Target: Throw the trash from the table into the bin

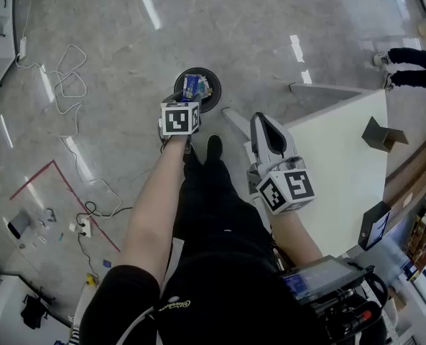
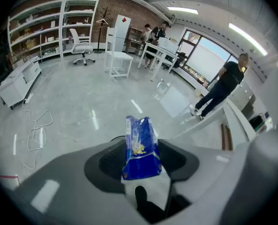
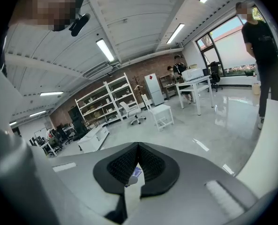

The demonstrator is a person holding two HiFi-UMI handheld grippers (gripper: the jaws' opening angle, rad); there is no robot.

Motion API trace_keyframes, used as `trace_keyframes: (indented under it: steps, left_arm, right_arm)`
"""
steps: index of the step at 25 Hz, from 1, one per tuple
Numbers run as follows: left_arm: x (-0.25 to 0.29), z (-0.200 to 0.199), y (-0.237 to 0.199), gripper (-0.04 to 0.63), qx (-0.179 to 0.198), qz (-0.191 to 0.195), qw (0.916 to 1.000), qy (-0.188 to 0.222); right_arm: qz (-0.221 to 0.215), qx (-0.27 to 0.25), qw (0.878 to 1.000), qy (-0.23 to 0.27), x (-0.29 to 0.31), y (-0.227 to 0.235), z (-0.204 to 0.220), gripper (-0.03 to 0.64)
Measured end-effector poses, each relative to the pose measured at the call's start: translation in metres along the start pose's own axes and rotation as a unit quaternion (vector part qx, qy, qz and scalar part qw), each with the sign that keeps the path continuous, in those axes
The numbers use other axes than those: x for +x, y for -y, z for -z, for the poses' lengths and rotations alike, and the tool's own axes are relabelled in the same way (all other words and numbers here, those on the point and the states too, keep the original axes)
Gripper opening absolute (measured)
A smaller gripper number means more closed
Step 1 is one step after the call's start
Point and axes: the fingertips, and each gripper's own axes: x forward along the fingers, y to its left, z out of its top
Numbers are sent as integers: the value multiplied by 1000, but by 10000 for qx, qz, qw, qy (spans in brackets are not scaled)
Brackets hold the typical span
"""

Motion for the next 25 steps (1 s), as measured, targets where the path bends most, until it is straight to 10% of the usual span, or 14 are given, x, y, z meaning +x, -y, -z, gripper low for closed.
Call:
trace_keyframes:
  steps: [25]
  left_arm:
    - [-46,-29,-8,277,-135,50,9976,683]
  right_arm:
    - [-198,-34,9995,240,3,-14,-17,0]
